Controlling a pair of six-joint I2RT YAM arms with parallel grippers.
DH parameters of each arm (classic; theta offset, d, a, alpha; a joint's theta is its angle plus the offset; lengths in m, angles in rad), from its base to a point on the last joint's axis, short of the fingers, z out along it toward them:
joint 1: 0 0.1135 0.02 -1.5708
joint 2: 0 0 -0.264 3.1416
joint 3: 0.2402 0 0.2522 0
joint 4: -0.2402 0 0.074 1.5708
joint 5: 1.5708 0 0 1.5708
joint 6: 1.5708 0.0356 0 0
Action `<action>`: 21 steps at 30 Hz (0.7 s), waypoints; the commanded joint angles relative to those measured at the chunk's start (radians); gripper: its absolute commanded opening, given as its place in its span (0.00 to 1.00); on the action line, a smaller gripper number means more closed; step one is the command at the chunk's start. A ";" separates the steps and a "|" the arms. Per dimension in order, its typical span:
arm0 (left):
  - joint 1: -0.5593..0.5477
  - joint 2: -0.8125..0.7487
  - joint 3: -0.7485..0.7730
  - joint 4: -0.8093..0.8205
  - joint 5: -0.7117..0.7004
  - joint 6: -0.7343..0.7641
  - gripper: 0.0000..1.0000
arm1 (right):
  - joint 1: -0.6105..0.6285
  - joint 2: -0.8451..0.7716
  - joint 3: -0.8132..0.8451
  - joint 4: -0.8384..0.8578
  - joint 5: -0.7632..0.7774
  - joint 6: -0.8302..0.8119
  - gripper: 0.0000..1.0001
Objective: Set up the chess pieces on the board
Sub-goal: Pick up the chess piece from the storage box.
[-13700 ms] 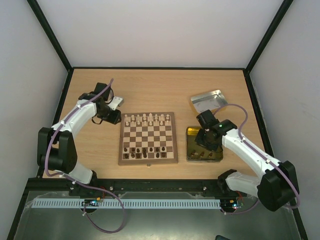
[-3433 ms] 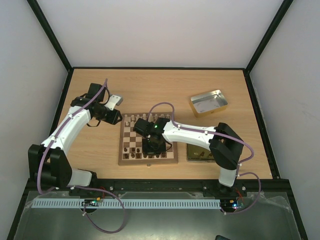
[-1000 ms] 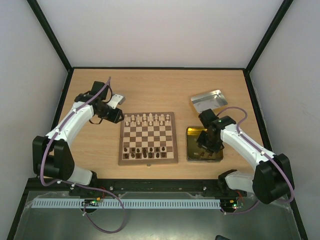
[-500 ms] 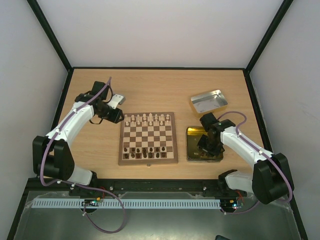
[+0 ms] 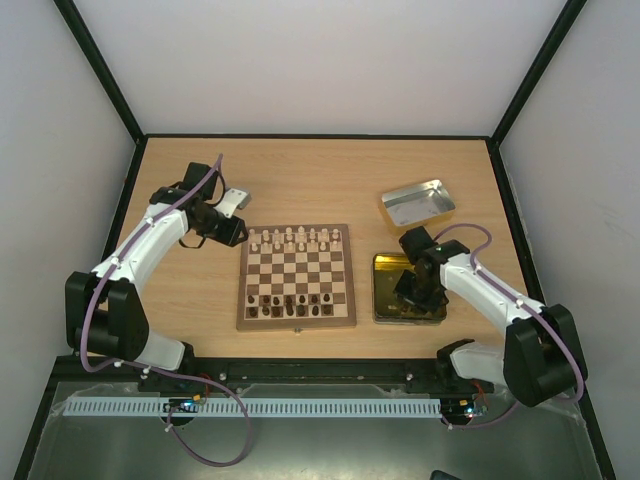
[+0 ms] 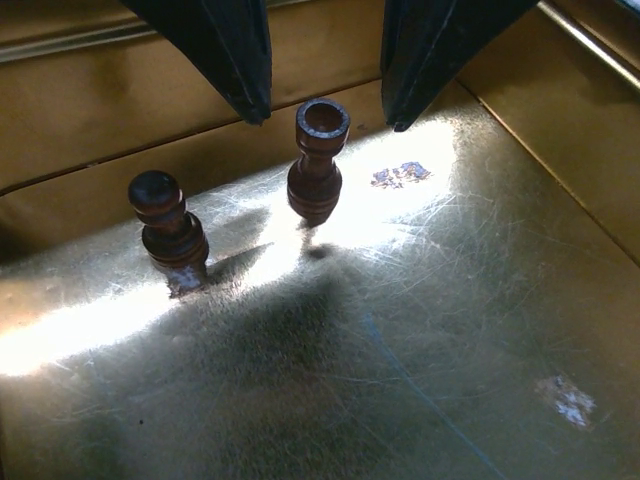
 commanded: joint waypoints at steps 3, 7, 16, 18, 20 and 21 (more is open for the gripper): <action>-0.006 0.008 0.013 -0.008 -0.002 0.014 0.33 | -0.005 0.032 -0.023 0.025 0.008 -0.013 0.26; -0.006 0.010 0.014 -0.008 -0.003 0.013 0.33 | -0.005 0.046 -0.020 0.034 0.008 -0.016 0.14; -0.006 0.013 0.015 -0.008 -0.006 0.014 0.33 | -0.005 0.057 0.000 0.024 0.028 -0.026 0.02; -0.006 0.013 0.015 -0.008 -0.007 0.012 0.33 | -0.005 0.053 0.013 0.012 0.035 -0.026 0.02; -0.006 0.014 0.015 -0.008 -0.008 0.012 0.33 | -0.005 0.047 0.031 -0.004 0.044 -0.025 0.02; -0.005 0.015 0.017 -0.008 -0.008 0.012 0.33 | -0.005 0.045 0.044 -0.014 0.057 -0.027 0.02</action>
